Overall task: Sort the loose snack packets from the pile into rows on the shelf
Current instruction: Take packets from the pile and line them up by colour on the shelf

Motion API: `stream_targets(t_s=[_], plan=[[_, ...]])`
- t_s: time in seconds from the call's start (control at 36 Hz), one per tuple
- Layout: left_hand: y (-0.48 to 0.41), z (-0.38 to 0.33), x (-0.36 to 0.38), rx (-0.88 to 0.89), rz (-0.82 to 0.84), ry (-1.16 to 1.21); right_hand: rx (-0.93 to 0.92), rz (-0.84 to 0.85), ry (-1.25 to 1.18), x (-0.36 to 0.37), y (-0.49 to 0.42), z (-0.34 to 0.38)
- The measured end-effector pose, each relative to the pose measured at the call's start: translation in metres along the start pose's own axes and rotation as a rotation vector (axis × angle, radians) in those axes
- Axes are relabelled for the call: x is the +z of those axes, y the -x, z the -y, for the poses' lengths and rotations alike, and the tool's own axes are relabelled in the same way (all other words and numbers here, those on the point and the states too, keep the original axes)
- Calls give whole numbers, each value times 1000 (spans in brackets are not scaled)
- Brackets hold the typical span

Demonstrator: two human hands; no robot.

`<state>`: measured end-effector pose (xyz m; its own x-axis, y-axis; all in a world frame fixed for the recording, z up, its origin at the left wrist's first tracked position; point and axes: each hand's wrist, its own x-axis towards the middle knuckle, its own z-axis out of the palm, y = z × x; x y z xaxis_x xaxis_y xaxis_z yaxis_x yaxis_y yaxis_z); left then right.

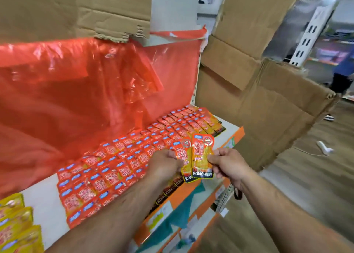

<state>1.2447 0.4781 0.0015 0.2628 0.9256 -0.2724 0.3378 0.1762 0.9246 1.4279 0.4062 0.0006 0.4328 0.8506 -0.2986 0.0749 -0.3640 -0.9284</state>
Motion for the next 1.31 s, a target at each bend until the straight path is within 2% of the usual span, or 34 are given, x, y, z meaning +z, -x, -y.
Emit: stream_targets(t_s=[0.14,0.22,0.33,0.67,1.0,1.08,1.31], plan=[[-24,-8,28,-47,-212,-45,-28,122,55,-21,-56,9],[-33,-14,45,-60,-360,-154,-35,206,94,-35,-83,16],[-39,-19,63,-69,-473,-266,-70,290,144,-48,-108,23],[-40,-23,94,-77,-568,-574,-101,492,192,-62,-145,23],[-45,-14,99,-111,-574,-707,-108,546,218,-63,-165,23],[-40,-16,100,-82,-593,-710,-127,549,246,-60,-166,25],[-32,-18,85,67,-696,-985,-116,600,339,-43,-162,24]])
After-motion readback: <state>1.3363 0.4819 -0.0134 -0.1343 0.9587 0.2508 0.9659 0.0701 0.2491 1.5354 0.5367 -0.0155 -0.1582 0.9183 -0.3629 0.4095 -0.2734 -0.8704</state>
